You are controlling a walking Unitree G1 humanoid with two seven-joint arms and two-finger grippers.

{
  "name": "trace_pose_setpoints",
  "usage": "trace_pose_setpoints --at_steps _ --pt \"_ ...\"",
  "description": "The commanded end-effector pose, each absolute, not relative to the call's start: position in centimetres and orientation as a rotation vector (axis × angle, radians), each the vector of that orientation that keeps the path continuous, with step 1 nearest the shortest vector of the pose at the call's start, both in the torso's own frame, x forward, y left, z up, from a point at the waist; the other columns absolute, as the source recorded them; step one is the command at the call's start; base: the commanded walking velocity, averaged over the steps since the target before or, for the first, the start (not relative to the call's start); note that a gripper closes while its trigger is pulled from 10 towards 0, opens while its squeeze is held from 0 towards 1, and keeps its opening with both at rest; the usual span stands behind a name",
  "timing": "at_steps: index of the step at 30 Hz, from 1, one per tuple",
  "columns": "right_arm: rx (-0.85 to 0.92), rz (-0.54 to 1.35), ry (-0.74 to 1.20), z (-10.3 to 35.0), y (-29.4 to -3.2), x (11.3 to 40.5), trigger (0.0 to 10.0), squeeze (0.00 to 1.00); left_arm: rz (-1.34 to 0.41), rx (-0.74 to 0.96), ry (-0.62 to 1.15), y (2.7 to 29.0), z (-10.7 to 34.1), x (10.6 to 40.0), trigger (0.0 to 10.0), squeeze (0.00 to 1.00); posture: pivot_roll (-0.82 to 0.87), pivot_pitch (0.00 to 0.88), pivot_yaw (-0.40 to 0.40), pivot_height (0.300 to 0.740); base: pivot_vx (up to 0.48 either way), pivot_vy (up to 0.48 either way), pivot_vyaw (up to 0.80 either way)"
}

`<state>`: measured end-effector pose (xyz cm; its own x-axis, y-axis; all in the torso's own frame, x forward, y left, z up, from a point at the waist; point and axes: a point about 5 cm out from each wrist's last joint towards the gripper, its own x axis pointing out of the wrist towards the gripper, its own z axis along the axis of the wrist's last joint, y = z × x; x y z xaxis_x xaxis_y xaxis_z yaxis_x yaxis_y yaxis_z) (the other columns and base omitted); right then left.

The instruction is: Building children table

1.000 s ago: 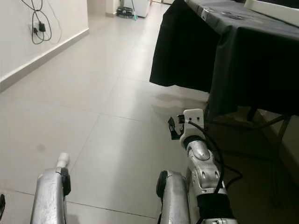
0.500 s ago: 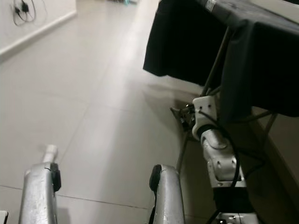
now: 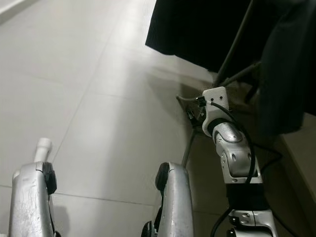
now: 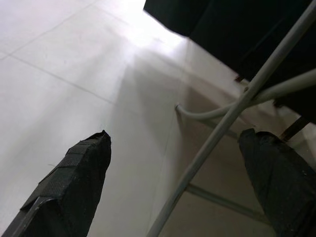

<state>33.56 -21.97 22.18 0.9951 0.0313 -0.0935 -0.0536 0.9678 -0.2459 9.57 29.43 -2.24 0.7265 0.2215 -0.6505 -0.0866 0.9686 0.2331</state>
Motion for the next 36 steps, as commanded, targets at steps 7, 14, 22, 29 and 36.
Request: trace_pose_setpoints --at_steps 7,14,22,29,36 --pt "-0.242 0.009 0.132 22.0 -23.4 32.3 10.0 0.00 0.144 0.214 0.809 30.4 -2.7 7.5 10.0 0.00 -0.27 0.356 -0.214 0.300 0.000 0.000 0.00" --pt "-0.239 0.020 0.136 22.2 -23.1 32.3 10.0 0.00 0.156 0.255 0.816 32.7 -2.1 7.6 10.0 0.00 -0.29 0.411 -0.215 0.300 0.000 0.000 0.00" --pt "-0.267 0.032 0.094 23.1 -22.7 32.1 10.0 0.00 0.192 0.302 0.798 34.8 -1.5 8.5 10.0 0.00 -0.30 0.483 -0.221 0.300 0.000 0.000 0.00" --pt "-0.290 0.050 0.069 23.6 -22.1 31.7 10.0 0.00 0.180 0.293 0.769 34.6 -1.6 9.5 10.0 0.00 -0.33 0.503 -0.229 0.300 0.000 0.000 0.00" --pt "-0.332 0.074 0.024 24.4 -21.8 31.0 10.0 0.00 0.141 0.196 0.695 33.3 -2.2 12.1 10.0 0.00 -0.36 0.511 -0.237 0.300 0.000 0.000 0.00"
